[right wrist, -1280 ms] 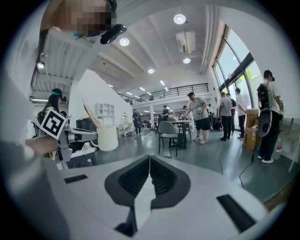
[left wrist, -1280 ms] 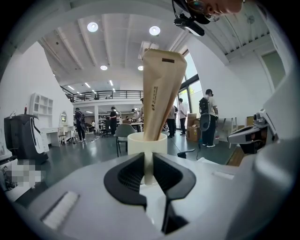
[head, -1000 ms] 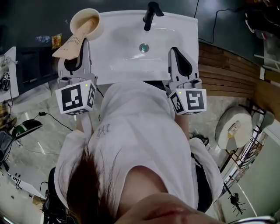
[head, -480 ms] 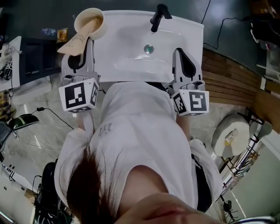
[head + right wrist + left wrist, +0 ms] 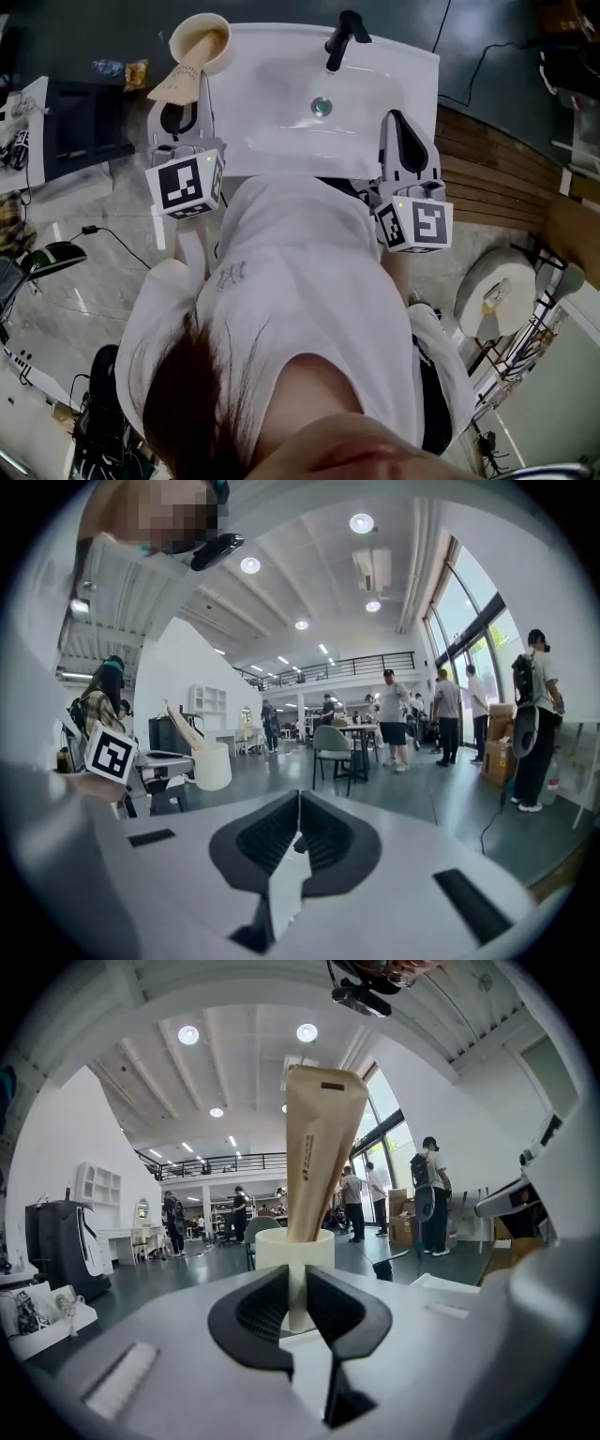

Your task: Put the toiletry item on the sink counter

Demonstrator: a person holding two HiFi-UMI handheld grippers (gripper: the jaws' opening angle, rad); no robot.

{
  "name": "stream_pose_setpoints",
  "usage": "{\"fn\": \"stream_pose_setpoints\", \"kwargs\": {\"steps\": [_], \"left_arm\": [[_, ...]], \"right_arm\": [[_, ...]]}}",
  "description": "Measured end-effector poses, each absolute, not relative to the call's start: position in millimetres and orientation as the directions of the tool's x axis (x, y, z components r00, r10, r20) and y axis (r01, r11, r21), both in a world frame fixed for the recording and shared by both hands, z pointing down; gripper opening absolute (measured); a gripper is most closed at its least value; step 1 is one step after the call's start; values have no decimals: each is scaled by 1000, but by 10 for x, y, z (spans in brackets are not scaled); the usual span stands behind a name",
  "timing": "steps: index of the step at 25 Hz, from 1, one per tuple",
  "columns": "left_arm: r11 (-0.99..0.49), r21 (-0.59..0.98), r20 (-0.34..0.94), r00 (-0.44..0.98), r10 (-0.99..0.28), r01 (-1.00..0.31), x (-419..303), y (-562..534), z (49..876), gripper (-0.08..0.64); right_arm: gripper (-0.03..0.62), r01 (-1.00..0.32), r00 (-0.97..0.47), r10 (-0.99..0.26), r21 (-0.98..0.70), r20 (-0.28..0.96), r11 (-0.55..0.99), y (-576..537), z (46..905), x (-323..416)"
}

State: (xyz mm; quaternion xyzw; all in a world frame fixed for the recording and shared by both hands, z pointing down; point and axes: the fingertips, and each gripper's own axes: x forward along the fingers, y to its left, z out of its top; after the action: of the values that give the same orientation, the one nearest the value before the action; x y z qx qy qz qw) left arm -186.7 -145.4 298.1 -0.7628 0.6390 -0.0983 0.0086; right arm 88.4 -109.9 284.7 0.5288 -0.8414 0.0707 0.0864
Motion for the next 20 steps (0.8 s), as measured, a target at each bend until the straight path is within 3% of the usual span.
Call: {"fn": "stream_pose_setpoints", "kwargs": {"steps": [20], "left_arm": [[-174,-107,143,159,-977,-979,-1951,-1873,3576,54]], "right_arm": [[11,-907,-411,-879,-13,243,420,-1145,2901,886]]}}
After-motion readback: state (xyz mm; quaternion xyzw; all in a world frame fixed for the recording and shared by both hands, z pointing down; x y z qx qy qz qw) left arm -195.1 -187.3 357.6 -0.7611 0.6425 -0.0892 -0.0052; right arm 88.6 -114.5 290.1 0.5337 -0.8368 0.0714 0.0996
